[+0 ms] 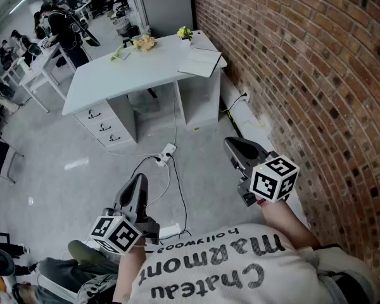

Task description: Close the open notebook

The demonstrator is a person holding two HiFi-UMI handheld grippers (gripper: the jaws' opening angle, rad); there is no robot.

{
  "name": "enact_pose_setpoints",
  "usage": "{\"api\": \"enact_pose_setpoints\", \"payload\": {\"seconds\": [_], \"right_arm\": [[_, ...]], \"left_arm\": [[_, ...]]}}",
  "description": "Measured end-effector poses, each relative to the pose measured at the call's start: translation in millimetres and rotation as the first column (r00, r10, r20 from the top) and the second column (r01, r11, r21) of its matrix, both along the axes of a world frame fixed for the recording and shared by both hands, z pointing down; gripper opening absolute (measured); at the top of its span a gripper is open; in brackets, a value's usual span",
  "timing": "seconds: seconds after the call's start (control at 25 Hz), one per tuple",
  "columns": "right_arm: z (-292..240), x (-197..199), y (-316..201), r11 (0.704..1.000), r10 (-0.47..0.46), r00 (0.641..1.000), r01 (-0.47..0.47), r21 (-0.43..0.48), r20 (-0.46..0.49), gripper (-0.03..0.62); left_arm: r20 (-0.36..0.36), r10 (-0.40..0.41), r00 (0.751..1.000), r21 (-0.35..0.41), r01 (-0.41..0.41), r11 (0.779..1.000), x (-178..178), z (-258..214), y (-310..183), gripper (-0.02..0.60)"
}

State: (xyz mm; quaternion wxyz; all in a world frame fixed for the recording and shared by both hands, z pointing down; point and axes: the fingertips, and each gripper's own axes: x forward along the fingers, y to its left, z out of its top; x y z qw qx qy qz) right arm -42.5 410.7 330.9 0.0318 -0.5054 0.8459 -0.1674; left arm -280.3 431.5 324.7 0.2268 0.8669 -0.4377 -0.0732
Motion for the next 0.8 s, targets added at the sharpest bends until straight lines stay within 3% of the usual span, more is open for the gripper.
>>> {"api": "enact_pose_setpoints", "payload": {"seconds": [0.44, 0.8], "right_arm": [[30, -21, -12, 0.995, -0.013, 0.999, 0.008, -0.095, -0.046, 0.003], [43, -11, -69, 0.989, 0.014, 0.999, -0.006, -0.148, 0.053, 0.003]], "left_arm": [[-0.005, -0.036, 0.999, -0.045, 0.036, 0.998, -31, 17, -10, 0.000], [-0.006, -0.058, 0.998, -0.072, 0.058, 0.996, -30, 31, -52, 0.000]]}}
